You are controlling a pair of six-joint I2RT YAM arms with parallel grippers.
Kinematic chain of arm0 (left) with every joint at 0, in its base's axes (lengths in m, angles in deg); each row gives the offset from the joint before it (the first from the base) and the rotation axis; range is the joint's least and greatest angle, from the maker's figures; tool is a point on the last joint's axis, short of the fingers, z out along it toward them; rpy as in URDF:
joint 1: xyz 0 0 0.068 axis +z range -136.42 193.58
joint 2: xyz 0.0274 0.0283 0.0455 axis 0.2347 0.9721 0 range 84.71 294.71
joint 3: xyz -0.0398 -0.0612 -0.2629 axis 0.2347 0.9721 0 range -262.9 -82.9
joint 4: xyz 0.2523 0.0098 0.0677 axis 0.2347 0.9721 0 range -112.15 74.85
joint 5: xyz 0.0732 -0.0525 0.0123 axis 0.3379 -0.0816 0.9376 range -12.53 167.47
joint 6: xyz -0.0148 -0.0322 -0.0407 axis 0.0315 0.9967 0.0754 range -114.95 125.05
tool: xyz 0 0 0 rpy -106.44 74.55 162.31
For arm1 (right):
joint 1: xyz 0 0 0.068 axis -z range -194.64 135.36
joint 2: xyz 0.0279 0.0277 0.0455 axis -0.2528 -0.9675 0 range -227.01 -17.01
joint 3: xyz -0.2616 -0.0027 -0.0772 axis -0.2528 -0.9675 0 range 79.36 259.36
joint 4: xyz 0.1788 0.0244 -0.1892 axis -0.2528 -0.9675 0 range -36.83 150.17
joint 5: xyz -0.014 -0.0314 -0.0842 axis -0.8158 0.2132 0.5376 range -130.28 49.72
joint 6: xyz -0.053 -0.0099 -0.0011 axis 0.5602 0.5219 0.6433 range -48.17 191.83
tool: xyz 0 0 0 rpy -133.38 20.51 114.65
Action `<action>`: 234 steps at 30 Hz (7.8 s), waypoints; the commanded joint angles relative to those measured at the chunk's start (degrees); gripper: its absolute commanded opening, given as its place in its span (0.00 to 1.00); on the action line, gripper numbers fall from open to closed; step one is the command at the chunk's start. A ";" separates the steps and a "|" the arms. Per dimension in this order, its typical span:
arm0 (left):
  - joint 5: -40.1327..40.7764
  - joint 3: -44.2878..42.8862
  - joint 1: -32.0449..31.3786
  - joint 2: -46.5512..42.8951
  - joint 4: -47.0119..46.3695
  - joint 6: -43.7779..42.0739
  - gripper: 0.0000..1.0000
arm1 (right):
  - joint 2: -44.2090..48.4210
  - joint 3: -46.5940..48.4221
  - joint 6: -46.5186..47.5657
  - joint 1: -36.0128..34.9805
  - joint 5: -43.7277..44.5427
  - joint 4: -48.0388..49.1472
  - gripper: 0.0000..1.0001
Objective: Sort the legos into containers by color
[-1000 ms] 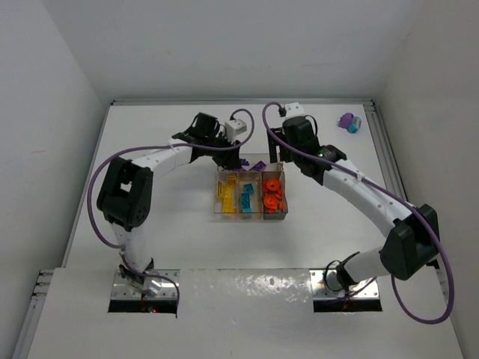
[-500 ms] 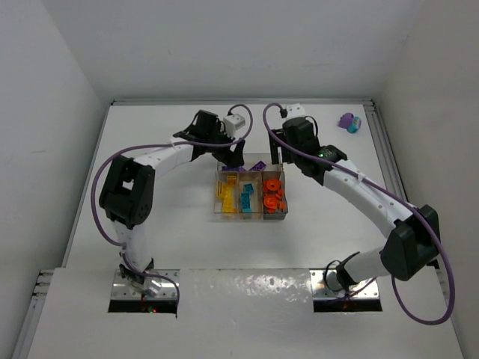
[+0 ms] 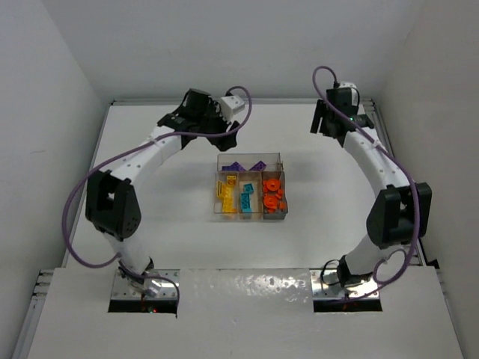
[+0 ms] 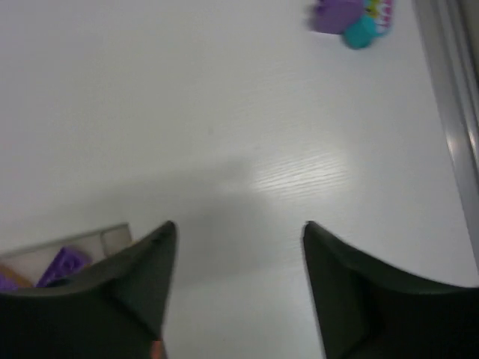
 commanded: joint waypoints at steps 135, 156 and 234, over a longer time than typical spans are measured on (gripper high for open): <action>-23.19 33.87 3.07 -19.35 -53.74 -14.53 0.07 | 0.93 -7.23 -10.83 -18.13 -56.38 41.24 0.00; -12.99 37.65 5.36 -22.16 -37.48 -22.60 0.00 | 2.95 2.43 3.59 -15.59 -40.56 13.65 0.58; -13.08 41.08 12.48 -25.07 -37.93 -3.88 0.00 | -0.57 -18.06 -2.84 -30.26 -10.85 15.93 0.69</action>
